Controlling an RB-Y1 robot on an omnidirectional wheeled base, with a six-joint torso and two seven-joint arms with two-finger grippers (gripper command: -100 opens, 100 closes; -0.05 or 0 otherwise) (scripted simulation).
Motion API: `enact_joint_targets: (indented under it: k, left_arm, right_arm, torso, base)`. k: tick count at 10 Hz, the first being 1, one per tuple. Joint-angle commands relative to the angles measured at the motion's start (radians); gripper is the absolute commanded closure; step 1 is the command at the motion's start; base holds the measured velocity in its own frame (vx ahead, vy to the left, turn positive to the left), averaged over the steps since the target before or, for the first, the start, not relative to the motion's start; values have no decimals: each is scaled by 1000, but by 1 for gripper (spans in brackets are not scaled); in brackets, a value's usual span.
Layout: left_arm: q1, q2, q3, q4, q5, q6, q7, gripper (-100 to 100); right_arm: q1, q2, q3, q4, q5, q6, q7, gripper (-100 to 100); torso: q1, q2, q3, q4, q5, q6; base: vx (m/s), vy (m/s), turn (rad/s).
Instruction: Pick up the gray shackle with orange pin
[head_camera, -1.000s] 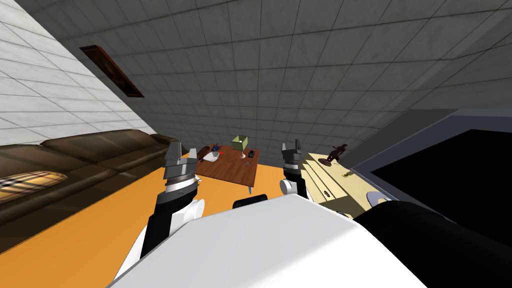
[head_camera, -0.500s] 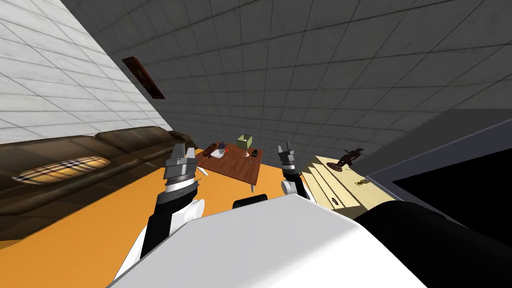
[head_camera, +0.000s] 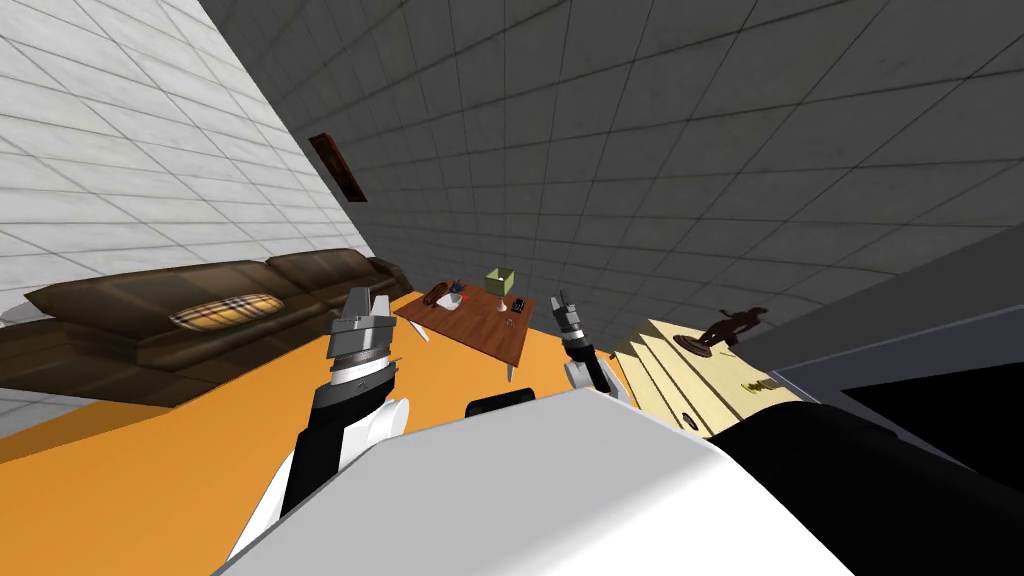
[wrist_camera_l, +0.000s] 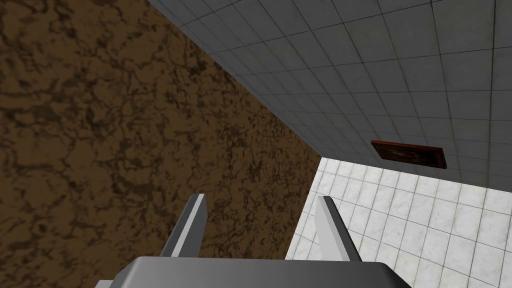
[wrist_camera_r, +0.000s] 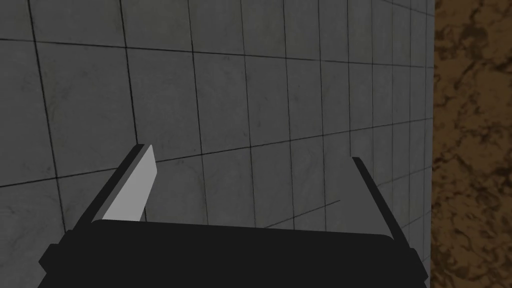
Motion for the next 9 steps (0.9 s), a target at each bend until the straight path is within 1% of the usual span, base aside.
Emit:
enact_joint_targets:
  k: [1,2,3,4,5,6,7,8,9]
  left_arm:
    - [0,0,0,0,0,0,0,0]
    - [0,0,0,0,0,0,0,0]
    - [0,0,0,0,0,0,0,0]
    - [0,0,0,0,0,0,0,0]
    - [0,0,0,0,0,0,0,0]
    - [0,0,0,0,0,0,0,0]
    - [0,0,0,0,0,0,0,0]
    - [0,0,0,0,0,0,0,0]
    - [0,0,0,0,0,0,0,0]
  right_arm:
    - [-21,-21,1,49,43,7,7,-100]
    - [-35,-39,1,82,73,10,11,-100]
    - [-35,-39,1,94,82,10,11,-100]
    - [-51,-57,1,128,123,14,15,-100]
    - [-51,-57,1,142,123,14,15,-100]
    - [-66,-73,2,176,167,18,20,-100]
    - [-66,-73,2,192,167,18,20,-100]
    - [-83,-90,4,228,210,23,26,-100]
    - [-83,-90,4,245,212,23,26,-100]
  torso:
    - [0,0,0,0,0,0]
    - [1,0,0,0,0,-1]
    - [1,1,1,0,0,-1]
    - [1,1,0,0,0,0]
    - [1,0,0,0,0,-1]
    - [1,0,0,0,0,0]
    - [1,-1,0,0,0,-1]
    - [1,0,0,0,0,0]
    - [1,0,0,0,0,-1]
  base:
    - [-42,25,193]
    - [-62,37,373]
    - [-43,24,139]
    - [-38,33,222]
    - [-28,30,120]
    - [-24,37,267]
    - [-26,27,132]
    - [-41,37,294]
    - [-27,26,108]
